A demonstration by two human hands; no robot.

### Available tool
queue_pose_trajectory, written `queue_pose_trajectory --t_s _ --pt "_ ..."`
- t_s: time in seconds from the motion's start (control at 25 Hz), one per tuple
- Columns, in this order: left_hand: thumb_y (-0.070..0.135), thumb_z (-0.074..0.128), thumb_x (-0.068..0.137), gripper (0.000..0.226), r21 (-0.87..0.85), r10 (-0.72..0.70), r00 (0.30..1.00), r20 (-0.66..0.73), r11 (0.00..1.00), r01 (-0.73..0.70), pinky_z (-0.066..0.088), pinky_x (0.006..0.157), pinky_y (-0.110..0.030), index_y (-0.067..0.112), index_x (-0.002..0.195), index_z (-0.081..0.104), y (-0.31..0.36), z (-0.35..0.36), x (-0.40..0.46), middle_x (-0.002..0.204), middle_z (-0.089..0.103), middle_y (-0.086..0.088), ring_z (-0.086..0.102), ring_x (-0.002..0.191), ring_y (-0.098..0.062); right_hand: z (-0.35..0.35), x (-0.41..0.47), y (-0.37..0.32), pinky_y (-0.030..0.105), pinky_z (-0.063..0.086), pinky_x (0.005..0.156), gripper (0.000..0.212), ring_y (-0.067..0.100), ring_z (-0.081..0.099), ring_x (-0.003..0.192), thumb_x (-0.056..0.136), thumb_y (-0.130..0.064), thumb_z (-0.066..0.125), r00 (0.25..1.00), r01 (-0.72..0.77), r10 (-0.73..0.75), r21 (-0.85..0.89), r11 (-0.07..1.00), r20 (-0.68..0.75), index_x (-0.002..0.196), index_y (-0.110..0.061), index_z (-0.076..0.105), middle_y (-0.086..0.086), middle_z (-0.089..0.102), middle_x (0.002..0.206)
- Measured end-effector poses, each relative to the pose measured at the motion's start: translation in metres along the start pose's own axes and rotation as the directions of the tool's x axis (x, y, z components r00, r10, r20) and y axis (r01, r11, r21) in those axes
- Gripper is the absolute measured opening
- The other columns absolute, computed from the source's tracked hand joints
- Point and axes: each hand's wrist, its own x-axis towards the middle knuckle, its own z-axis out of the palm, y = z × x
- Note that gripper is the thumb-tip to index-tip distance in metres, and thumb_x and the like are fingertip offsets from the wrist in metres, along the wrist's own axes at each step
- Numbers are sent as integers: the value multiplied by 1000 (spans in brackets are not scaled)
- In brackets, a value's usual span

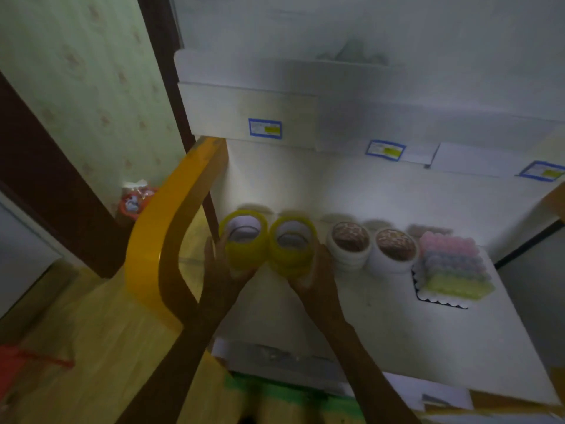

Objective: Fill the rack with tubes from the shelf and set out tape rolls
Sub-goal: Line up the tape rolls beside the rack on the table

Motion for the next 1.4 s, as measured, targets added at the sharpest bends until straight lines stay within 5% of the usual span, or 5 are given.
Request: queue_pose_trajectory --t_s 0.2,0.64,1.0,1.16,1.4 --pt "20 72 84 52 -301 -219 973 76 925 232 41 94 -48 0 126 48 -5 3 8 121 55 -35 54 111 -51 12 -2 -5 37 34 108 56 28 38 135 83 -21 72 996 64 -71 -111 992 -57 134 -23 49 9 44 143" --pt "10 72 80 53 -312 -147 986 84 936 166 47 92 -57 -3 127 53 -21 10 9 124 56 -26 55 114 -33 12 -7 -15 40 37 108 67 20 40 135 83 -25 71 991 35 -37 -21 999 -126 141 -32 37 4 43 144" --pt "59 64 62 94 -467 -194 976 99 857 218 45 85 -17 15 142 37 0 -2 13 131 51 -1 51 113 -8 15 -6 -7 45 43 104 88 11 50 126 80 -23 77 980 -117 139 152 981 -143 149 -25 23 1 50 140" --pt "82 58 57 120 -405 -211 969 129 880 246 45 88 -33 3 144 36 -6 3 15 130 56 -18 56 115 -30 19 -1 -10 45 40 106 91 13 46 130 76 -37 77 978 -111 134 150 982 -157 148 -16 25 4 46 143" --pt "17 86 67 93 -460 -210 972 108 856 236 43 95 -31 13 141 30 -2 9 22 132 53 -19 47 115 -20 16 6 -9 41 36 109 89 12 43 133 77 -27 80 979 -105 127 137 985 -160 147 -13 27 4 44 145"
